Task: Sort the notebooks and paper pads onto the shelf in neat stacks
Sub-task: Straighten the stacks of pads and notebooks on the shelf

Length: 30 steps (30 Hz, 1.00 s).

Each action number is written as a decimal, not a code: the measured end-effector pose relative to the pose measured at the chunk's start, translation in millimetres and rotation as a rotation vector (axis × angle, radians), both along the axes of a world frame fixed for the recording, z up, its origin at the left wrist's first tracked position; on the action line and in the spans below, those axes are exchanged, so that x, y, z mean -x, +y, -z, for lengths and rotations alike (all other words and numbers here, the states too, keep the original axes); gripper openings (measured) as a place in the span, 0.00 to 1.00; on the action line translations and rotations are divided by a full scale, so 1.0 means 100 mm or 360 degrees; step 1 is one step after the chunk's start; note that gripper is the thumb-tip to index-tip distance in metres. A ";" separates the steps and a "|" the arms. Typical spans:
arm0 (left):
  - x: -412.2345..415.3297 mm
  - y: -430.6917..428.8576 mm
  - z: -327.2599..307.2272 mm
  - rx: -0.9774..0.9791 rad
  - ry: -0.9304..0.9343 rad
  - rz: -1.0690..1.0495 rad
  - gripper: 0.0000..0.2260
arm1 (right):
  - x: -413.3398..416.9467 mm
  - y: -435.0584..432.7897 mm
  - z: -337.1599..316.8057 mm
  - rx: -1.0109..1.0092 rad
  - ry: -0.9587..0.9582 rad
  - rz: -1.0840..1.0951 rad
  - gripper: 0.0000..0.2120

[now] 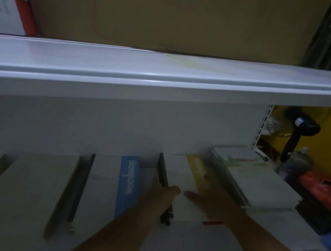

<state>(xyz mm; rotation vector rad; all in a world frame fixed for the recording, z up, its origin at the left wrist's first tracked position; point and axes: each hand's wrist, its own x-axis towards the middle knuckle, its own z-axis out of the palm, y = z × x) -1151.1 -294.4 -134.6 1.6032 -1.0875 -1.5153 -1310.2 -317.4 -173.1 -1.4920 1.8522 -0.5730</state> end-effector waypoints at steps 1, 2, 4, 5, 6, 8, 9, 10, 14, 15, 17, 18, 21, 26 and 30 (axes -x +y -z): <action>0.04 -0.06 -0.02 -0.0066 0.0068 -0.0057 0.25 | 0.00 0.00 0.03 0.0020 -0.0015 -0.0012 0.49; 0.06 -0.11 -0.05 -0.0130 0.0172 -0.0116 0.19 | 0.00 0.01 0.05 0.0050 -0.0028 -0.0010 0.49; 0.06 -0.18 -0.08 -0.0221 0.0357 -0.0251 0.08 | 0.01 0.05 0.05 0.0115 -0.0055 -0.0002 0.49; 0.04 -0.20 -0.08 -0.0234 0.0420 -0.0306 0.06 | 0.03 0.07 0.06 0.0150 -0.0060 -0.0010 0.48; 0.02 -0.21 -0.06 -0.0233 0.0455 -0.0338 0.08 | 0.05 0.09 0.05 0.0167 -0.0043 -0.0019 0.48; 0.01 -0.21 -0.02 -0.0226 0.0481 -0.0321 0.12 | 0.08 0.15 0.04 0.0204 -0.0018 -0.0053 0.47; 0.03 -0.19 0.00 -0.0225 0.0495 -0.0287 0.12 | 0.09 0.17 0.04 0.0240 -0.0030 -0.0050 0.47; 0.07 -0.17 0.03 -0.0220 0.0486 -0.0266 0.12 | 0.09 0.21 0.04 0.0288 -0.0049 -0.0043 0.47; 0.16 -0.05 0.23 0.0065 0.0294 -0.0423 0.19 | 0.13 0.27 -0.05 0.0339 -0.0347 -0.0026 0.45; 0.16 0.02 0.25 0.0176 0.0300 -0.0486 0.20 | 0.14 0.27 -0.12 0.0291 -0.0513 -0.0005 0.43; 0.11 0.18 0.29 0.0423 0.0423 -0.0544 0.21 | 0.17 0.27 -0.23 0.0231 -0.0795 -0.0006 0.30; 0.10 0.27 0.30 0.0565 0.0486 -0.0522 0.23 | 0.18 0.28 -0.27 0.0267 -0.0857 -0.0048 0.19; 0.04 0.45 0.30 0.0887 0.0594 -0.0408 0.32 | 0.14 0.32 -0.33 0.0510 -0.0915 -0.0144 0.10; 0.00 0.39 0.28 0.1018 0.0359 -0.0300 0.31 | 0.08 0.38 -0.20 0.0826 -0.0941 0.0059 0.14; 0.11 0.38 0.34 0.0960 0.0582 -0.0406 0.31 | 0.03 0.43 -0.08 0.0855 -0.1067 0.0136 0.15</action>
